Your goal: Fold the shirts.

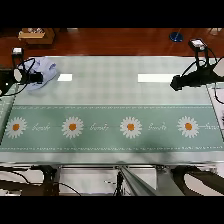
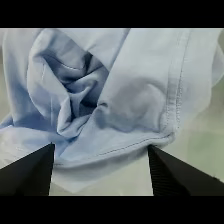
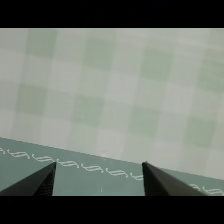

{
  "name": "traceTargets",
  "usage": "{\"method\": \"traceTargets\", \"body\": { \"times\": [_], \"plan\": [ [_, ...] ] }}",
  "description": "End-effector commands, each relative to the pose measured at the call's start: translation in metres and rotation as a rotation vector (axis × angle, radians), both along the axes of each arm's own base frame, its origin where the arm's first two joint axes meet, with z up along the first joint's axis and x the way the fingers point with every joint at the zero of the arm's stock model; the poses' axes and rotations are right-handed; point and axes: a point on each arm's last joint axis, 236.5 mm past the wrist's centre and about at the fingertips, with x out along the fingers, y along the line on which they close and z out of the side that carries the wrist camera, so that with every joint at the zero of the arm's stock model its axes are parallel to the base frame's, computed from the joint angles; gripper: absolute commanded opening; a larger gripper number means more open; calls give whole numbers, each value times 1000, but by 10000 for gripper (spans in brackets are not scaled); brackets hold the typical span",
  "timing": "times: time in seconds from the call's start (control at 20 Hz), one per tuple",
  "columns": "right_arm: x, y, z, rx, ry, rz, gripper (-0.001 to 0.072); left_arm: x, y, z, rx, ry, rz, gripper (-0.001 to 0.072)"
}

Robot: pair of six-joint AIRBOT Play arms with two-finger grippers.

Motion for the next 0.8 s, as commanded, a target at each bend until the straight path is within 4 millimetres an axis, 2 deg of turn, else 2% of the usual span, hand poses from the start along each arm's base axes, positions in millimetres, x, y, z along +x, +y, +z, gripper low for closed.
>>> {"method": "traceTargets", "body": {
  "times": [0.0, 0.1, 0.15, 0.2, 0.25, 0.3, 0.4, 0.45, 0.55, 0.65, 0.75],
  "plan": [
    [-4, 0, -2, 4, 22, -5, 606, -1, 2, -26, 7, 46, -20, 720],
    [-7, 0, -3, 3, 32, -4, 606, -4, 2, -34, 2, 66, -17, 696],
    [-7, 0, -3, 2, 32, -4, 606, -3, 2, -30, 4, 63, -17, 404],
    [-7, 0, -3, 2, 32, -4, 606, -2, 4, -26, 6, 69, -15, 180],
    [-7, 0, -3, 2, 32, -4, 606, -2, 5, -20, 7, 77, -9, 72],
    [-7, 0, -3, 2, 32, -4, 606, 0, 7, -11, 9, 84, -1, 23],
    [-7, 0, -3, -1, 32, -4, 606, 7, 12, 18, 14, 81, 18, 23],
    [-7, -1, -3, -3, 32, -4, 606, 11, 13, 39, 18, 71, 26, 23],
    [-7, -2, -3, -6, 32, -4, 606, 16, 6, 96, 25, 37, 33, 23],
    [-7, -1, -3, -5, 32, -4, 606, 23, -19, 170, 24, -74, 15, 23],
    [-11, -1, -5, -5, 50, -3, 606, 22, -56, 256, 36, -238, -49, 23]
  ]
}}
